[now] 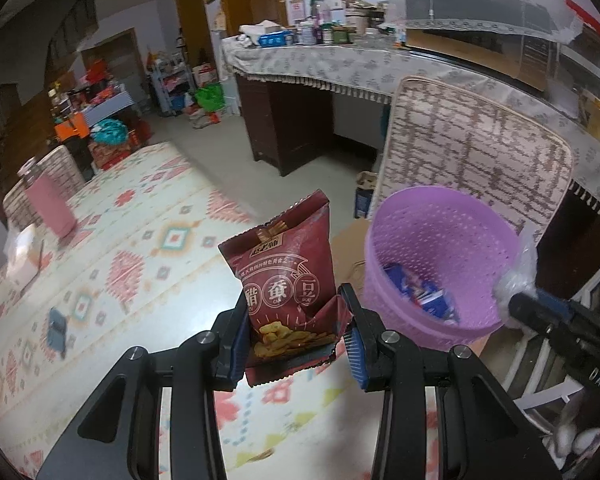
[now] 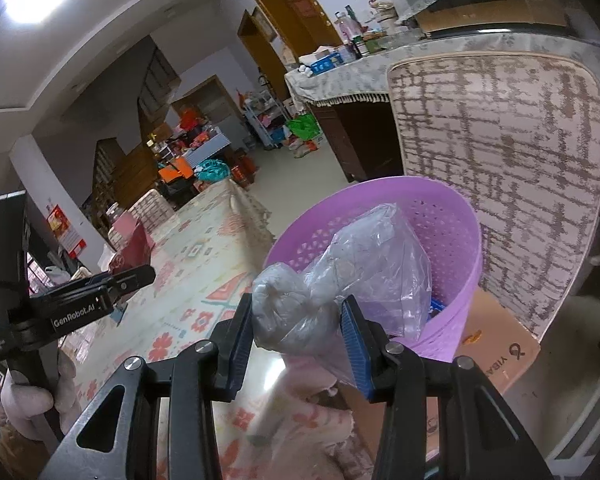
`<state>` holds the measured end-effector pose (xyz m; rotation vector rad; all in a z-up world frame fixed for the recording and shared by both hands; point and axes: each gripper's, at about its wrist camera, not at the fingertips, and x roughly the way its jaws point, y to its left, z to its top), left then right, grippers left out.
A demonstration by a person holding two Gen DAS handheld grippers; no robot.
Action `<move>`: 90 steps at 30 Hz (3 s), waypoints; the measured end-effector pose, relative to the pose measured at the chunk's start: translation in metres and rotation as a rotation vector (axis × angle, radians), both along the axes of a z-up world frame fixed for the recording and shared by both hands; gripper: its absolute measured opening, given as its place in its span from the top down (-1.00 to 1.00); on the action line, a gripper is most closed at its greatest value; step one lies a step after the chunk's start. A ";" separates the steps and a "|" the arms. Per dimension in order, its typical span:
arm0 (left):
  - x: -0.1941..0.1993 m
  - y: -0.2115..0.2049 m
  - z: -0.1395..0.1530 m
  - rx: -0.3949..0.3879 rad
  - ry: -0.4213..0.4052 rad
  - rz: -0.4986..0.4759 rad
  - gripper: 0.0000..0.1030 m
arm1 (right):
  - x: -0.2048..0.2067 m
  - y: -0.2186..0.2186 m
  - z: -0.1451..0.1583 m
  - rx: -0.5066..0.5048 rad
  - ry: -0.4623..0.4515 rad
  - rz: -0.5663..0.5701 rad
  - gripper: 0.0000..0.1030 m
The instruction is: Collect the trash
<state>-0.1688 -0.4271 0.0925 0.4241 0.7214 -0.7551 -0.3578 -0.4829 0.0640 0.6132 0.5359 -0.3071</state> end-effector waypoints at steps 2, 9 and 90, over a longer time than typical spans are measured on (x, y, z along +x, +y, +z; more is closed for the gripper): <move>-0.002 -0.011 -0.001 0.000 0.001 -0.020 0.24 | -0.002 -0.004 -0.001 0.000 0.002 -0.006 0.08; -0.012 -0.049 -0.007 0.011 0.018 -0.089 0.24 | -0.007 -0.022 -0.003 0.001 0.008 -0.037 0.08; -0.023 0.029 0.046 -0.259 0.068 -0.093 -0.65 | -0.028 0.034 0.053 -0.501 -0.046 -0.278 -1.00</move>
